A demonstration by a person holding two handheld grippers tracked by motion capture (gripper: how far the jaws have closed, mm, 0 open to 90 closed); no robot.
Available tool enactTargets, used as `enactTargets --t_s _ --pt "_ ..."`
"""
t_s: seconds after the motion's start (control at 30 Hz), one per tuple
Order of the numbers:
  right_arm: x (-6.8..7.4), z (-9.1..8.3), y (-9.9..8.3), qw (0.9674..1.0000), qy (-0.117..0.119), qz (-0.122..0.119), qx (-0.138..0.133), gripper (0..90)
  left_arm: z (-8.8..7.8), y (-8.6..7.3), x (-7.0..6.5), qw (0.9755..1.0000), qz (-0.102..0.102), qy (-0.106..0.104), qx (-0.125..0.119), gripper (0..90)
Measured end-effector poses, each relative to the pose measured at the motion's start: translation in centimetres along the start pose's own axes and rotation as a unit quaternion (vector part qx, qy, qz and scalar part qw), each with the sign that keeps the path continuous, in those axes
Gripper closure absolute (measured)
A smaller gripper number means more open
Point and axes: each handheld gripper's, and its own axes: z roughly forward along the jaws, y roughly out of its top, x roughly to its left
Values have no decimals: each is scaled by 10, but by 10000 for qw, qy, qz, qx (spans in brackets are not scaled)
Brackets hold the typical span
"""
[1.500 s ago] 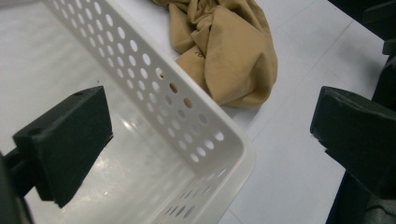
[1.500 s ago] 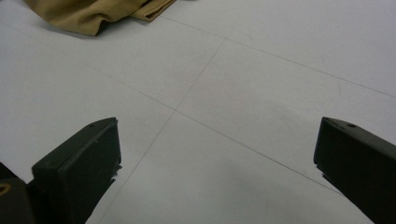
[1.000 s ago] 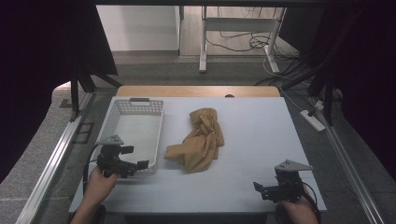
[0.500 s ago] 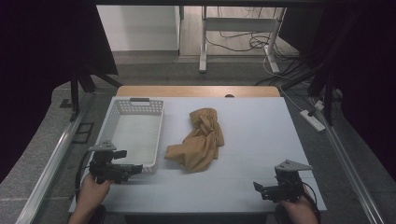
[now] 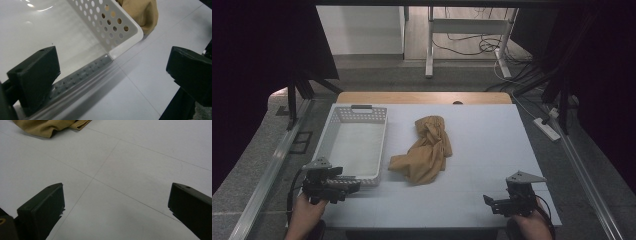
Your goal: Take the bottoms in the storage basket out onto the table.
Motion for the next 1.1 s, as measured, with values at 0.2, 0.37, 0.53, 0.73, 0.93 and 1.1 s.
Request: enactTargets --t_s 0.2,0.37,0.53,0.73,0.93,1.1 --pt "0 0 0 10000 -3 6 2 12 -5 -5 0 9999 -15 63 -112 0" --pt "0 0 0 10000 -3 11 -2 11 -11 -9 1 9996 -41 132 -226 0" --pt "0 0 0 10000 -4 11 20 11 -16 -13 2 9993 -82 215 -291 0" --pt "-1 0 0 10000 -7 20 17 12 -20 -15 2 9990 -114 286 -327 0" --pt "-1 0 0 10000 -3 37 17 12 -26 -21 1 9988 -154 320 -324 0" --pt "-1 0 0 10000 -7 38 17 12 -27 -26 1 9988 -173 376 -276 0"
